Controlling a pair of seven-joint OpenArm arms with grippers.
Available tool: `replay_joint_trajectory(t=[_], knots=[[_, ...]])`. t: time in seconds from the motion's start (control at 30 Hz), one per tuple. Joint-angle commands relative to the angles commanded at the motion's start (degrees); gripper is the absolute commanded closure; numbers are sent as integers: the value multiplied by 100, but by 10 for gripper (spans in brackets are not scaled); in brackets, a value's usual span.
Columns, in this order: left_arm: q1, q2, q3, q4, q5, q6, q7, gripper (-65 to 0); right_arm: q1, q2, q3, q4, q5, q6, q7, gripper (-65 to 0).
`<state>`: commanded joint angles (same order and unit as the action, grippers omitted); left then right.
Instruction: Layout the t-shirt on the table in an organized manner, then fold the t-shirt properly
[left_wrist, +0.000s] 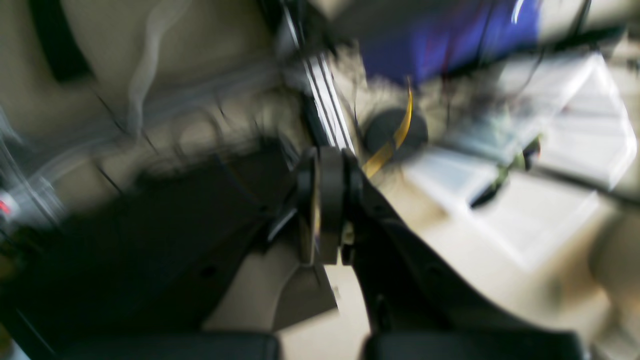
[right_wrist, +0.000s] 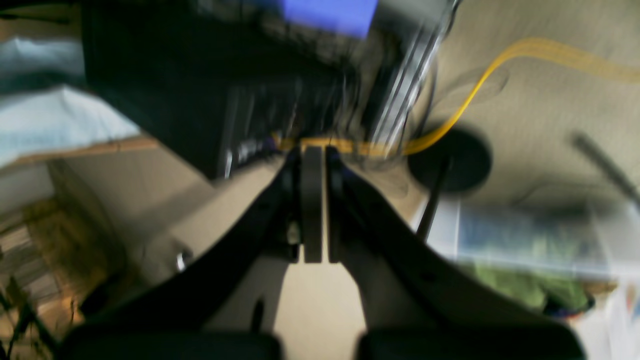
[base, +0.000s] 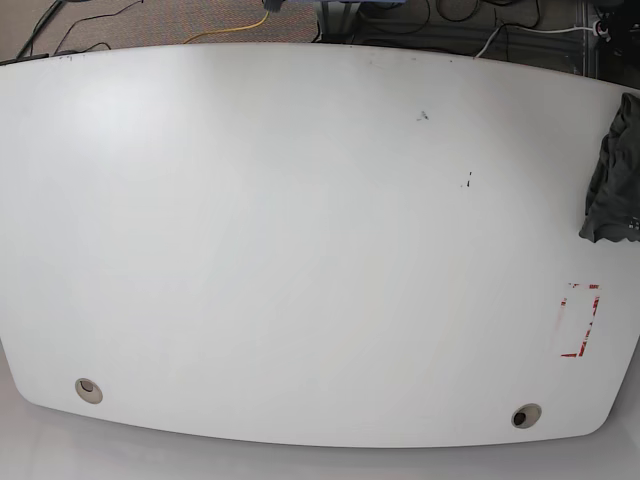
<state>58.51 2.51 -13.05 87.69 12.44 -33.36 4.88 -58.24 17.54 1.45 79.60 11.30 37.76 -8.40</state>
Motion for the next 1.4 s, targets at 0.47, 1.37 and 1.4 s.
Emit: replay_joint_trajectory(t=[0.47, 1.37, 1.4], knots=[[-1908, -237, -334, -2541, 325, 0, -9, 0, 1635, -211, 9, -2145, -360, 0, 9, -2], [-4607, -853, -290, -6910, 352, 1574, -440, 0, 3640, -378, 0, -4677, -369, -527, 9, -6], [-4633, -853, -290, -6927, 352, 1618, -440, 0, 3666, -387, 0, -4703, -369, -563, 9, -6]])
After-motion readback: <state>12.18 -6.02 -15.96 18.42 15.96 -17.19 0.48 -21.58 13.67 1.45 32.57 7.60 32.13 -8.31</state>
